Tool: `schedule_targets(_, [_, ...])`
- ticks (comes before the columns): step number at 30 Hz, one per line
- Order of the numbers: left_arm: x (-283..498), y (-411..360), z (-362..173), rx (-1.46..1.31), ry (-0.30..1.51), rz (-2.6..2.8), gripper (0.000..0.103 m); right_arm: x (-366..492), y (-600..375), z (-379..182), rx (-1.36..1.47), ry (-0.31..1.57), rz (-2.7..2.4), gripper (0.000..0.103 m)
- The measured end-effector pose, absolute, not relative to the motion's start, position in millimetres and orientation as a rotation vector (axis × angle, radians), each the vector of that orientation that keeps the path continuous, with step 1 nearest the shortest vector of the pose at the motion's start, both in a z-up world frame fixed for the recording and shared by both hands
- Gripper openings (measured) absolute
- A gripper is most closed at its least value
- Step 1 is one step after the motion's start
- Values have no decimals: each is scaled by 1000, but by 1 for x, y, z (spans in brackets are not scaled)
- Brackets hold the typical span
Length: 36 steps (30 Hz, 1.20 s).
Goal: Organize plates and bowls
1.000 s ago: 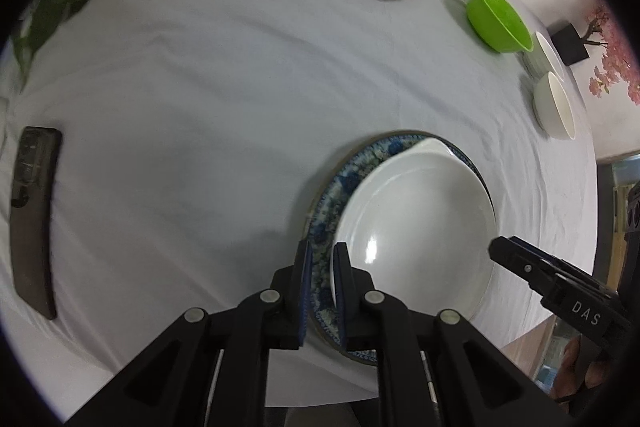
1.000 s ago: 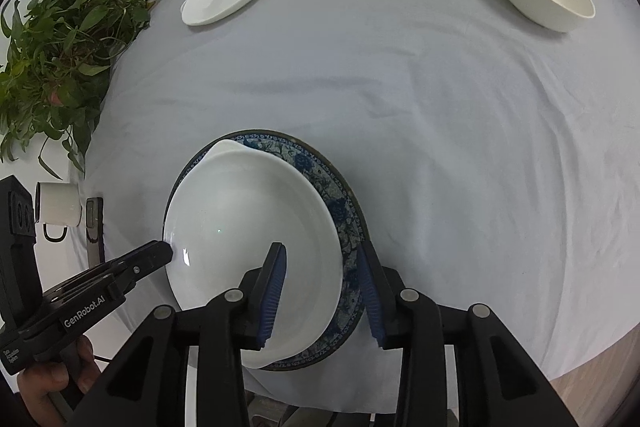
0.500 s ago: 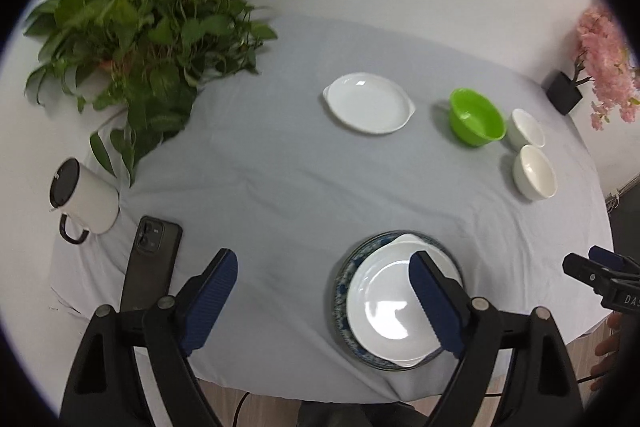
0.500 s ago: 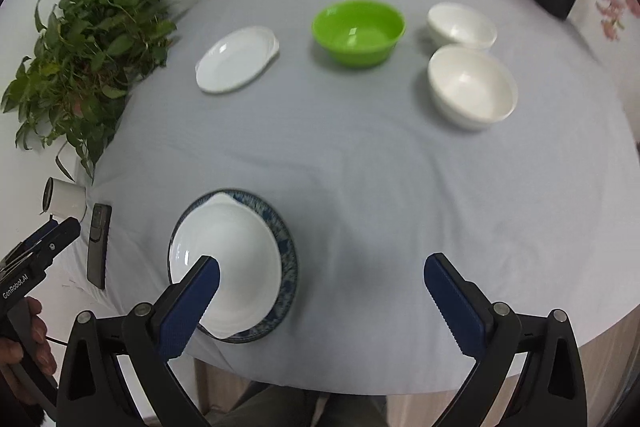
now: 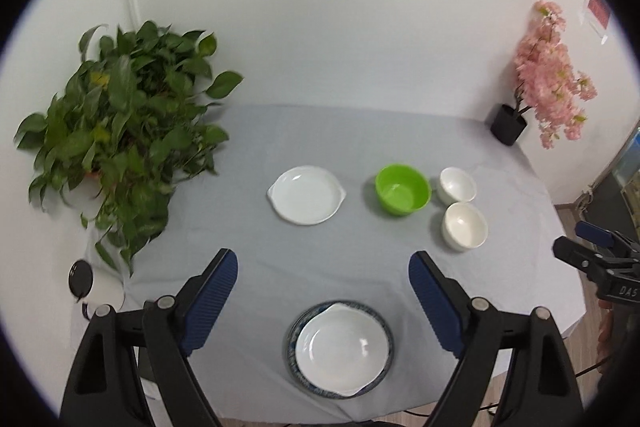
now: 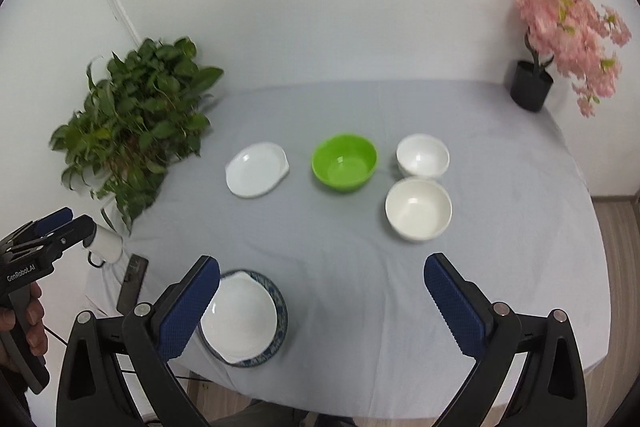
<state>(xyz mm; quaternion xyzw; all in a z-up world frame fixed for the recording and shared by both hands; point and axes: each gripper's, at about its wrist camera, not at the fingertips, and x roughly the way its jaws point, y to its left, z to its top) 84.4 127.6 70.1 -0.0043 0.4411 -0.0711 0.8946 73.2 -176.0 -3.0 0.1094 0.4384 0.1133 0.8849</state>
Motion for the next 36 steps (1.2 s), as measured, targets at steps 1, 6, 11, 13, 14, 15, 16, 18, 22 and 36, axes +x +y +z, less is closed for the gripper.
schedule_targets(1, [90, 126, 76, -18, 908, -166, 87, 76, -177, 6, 226, 900, 234, 103])
schedule_targets(6, [120, 120, 93, -17, 894, -222, 87, 108, -172, 45, 209, 872, 260, 103])
schedule_targets(11, [164, 128, 99, -28, 892, -211, 87, 155, -143, 72, 158, 860, 285, 103])
schedule_targets(13, [187, 136, 97, -44, 900, -208, 87, 177, -130, 79, 143, 864, 296, 103])
schedule_targets(14, [197, 140, 95, -50, 907, -202, 87, 187, -120, 79, 133, 867, 300, 103])
schedule_targets(15, [208, 145, 91, -56, 917, -197, 87, 201, -111, 79, 123, 875, 309, 103])
schedule_targets(16, [220, 152, 86, -68, 930, -197, 87, 213, -100, 77, 118, 887, 317, 103])
schedule_targets(18, [242, 165, 72, -110, 959, -204, 87, 240, -81, 67, 108, 916, 329, 103])
schedule_targets(22, [279, 190, 34, -189, 1036, -218, 87, 288, -43, 34, 96, 980, 362, 103])
schedule_targets(36, [349, 230, -180, -511, 1445, -196, 81, 464, 25, -146, 127, 1185, 587, 103])
